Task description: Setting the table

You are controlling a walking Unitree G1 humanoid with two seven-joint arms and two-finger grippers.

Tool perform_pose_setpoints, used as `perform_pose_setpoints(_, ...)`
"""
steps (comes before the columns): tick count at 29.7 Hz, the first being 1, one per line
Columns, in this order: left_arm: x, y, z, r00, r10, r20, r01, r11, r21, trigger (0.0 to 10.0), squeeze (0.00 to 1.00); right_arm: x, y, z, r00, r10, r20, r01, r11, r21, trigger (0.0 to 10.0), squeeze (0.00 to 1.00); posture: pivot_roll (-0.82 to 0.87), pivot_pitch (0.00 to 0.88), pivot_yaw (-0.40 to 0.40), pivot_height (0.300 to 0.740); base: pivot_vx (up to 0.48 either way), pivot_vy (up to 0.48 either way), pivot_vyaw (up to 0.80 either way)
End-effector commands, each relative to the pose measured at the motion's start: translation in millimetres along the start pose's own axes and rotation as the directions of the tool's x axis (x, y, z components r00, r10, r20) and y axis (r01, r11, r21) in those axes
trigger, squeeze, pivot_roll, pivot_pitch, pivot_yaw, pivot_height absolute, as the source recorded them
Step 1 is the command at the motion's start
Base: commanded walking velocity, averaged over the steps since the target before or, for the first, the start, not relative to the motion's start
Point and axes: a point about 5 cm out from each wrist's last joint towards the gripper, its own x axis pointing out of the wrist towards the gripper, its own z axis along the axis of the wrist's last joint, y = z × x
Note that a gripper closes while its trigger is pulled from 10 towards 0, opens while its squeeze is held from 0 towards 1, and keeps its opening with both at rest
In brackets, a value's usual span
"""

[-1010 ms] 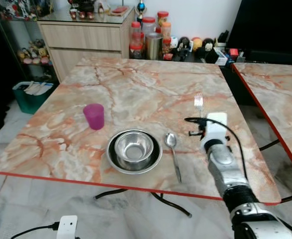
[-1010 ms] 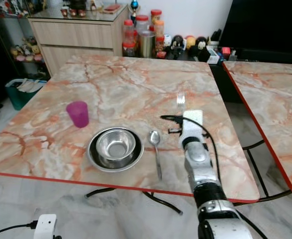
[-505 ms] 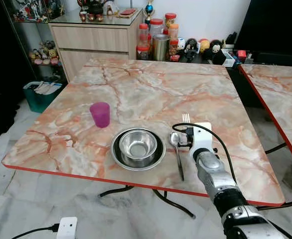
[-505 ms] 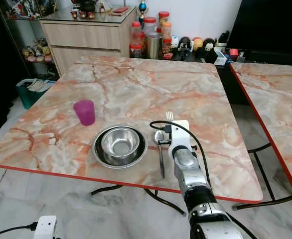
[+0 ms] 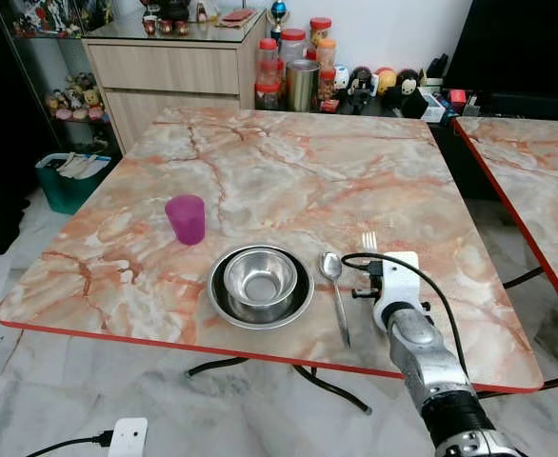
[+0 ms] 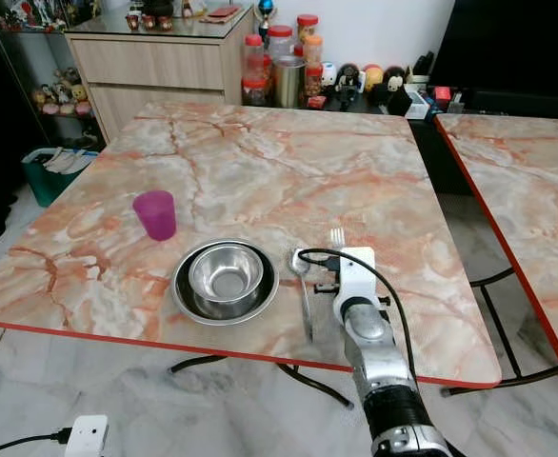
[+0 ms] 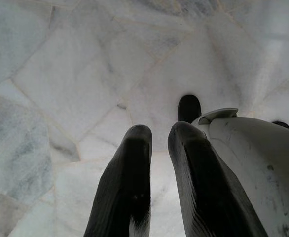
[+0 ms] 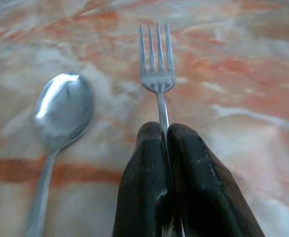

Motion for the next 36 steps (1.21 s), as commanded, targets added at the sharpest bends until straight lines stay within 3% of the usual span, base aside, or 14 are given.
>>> perform_pose_setpoints(1, -0.7, 3.2, -2.5, 1.0, 0.002, -0.01, -0.002, 1.0, 0.023, 10.0, 0.0, -0.7, 3.4, 0.0, 1.0, 0.022, -0.008, -0.023, 1.0, -0.008, 10.0, 0.0, 0.06, 0.0, 0.003, 0.74, 0.0, 0.0, 0.0)
perform_pose_setpoints(10, -0.8, 3.0, -3.1, 1.0, 0.001, -0.012, -0.001, 1.0, 0.023, 10.0, 0.0, -3.6, 8.9, -5.9, 0.998, 0.051, -0.038, -0.052, 0.998, -0.034, 10.0, 0.0, 0.07, 0.0, -0.002, 0.74, 0.0, 0.0, 0.0)
perform_pose_setpoints(36, -1.0, 3.1, -4.3, 1.0, -0.006, -0.019, 0.006, 1.0, 0.026, 10.0, 0.0, -11.0, -3.2, -18.7, 0.994, -0.007, -0.106, 0.007, 1.0, -0.006, 10.0, 0.0, 0.07, 0.0, -0.004, 0.74, 0.0, 0.0, 0.0)
